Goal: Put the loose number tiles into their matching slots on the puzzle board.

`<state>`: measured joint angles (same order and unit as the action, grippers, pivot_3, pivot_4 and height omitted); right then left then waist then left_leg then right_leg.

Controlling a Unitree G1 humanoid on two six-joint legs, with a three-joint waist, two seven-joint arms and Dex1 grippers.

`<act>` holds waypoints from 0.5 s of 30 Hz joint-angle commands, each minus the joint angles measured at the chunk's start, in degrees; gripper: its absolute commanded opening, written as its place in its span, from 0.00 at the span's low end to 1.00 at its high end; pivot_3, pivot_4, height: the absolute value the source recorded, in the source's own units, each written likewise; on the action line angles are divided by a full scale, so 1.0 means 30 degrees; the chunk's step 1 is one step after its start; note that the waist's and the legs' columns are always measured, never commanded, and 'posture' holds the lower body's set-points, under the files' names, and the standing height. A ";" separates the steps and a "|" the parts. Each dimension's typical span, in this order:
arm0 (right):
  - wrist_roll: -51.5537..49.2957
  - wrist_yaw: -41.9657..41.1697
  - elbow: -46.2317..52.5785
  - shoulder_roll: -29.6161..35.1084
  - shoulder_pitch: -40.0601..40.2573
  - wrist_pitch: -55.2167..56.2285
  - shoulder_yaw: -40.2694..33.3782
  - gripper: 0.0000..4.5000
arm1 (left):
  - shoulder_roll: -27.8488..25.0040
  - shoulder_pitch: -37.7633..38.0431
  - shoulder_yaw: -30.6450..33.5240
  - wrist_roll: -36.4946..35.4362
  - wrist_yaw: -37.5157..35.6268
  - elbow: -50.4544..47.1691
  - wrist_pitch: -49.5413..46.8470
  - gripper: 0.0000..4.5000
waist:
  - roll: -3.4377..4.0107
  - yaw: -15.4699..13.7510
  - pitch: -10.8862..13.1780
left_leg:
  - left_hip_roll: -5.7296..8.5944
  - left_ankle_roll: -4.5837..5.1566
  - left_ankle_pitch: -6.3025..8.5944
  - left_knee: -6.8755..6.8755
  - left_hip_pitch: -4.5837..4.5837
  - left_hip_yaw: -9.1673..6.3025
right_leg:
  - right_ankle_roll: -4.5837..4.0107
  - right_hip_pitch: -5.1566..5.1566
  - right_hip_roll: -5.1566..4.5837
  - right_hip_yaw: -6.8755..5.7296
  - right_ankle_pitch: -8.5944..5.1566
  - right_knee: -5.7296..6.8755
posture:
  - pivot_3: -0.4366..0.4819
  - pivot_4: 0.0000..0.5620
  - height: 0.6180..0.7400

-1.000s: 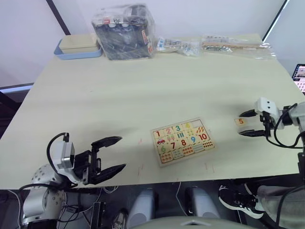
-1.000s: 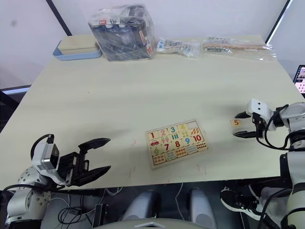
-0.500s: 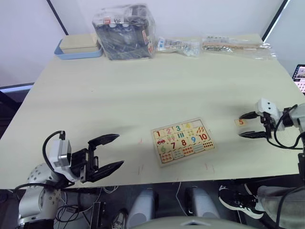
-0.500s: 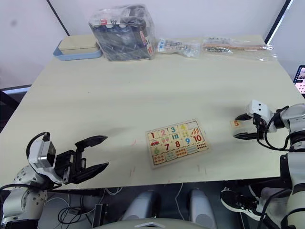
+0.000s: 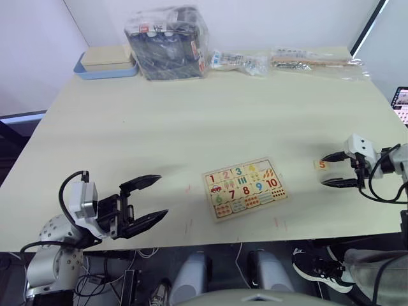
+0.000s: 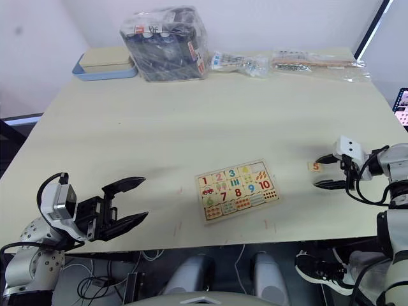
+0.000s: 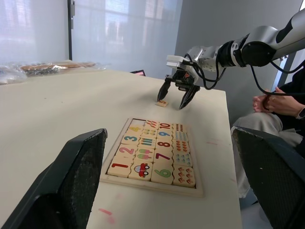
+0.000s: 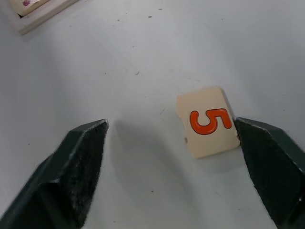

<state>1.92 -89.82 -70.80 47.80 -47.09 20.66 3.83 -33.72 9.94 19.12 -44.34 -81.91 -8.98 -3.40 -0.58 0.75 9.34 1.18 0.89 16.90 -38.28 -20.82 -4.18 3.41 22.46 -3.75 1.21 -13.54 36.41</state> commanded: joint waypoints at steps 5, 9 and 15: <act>0.0165 0.0857 -0.0083 0.0032 0.0899 0.0099 -0.0331 0.61 | -0.0125 -0.0059 -0.0004 -0.0086 0.0290 -0.0852 -0.0044 1.00 | -0.0018 0.0011 -0.0011 | -0.0002 -0.0001 0.0000 0.0004 0.0001 -0.0005 | 0.0001 0.0000 -0.0001 -0.0003 0.0000 0.0000 | 0.48 0.27 1.00; 0.0045 0.1125 0.0006 -0.0105 0.1006 0.0066 -0.0661 0.61 | -0.0180 -0.0209 -0.0020 -0.0065 0.0390 -0.0841 -0.0099 1.00 | -0.0025 0.0019 -0.0016 | 0.0008 0.0001 0.0000 -0.0011 0.0005 0.0002 | -0.0011 -0.0008 -0.0008 0.0006 -0.0006 0.0000 | 0.48 0.27 1.00; 0.0123 0.1606 0.0015 -0.0283 0.1146 -0.0092 -0.0842 0.61 | -0.0178 -0.0353 -0.0030 -0.0005 0.0463 -0.0815 -0.0127 1.00 | -0.0030 0.0065 -0.0019 | 0.0004 0.0002 -0.0002 -0.0013 0.0028 0.0004 | -0.0065 -0.0013 0.0005 0.0019 -0.0036 0.0018 | 0.48 0.27 1.00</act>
<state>1.52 -86.34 -70.22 46.88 -45.11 21.23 1.09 -33.73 9.16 19.10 -44.03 -80.74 -9.57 -3.71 -0.67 0.95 9.28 1.19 0.89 16.89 -38.32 -20.73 -4.17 3.22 22.42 -3.73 1.27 -13.65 36.47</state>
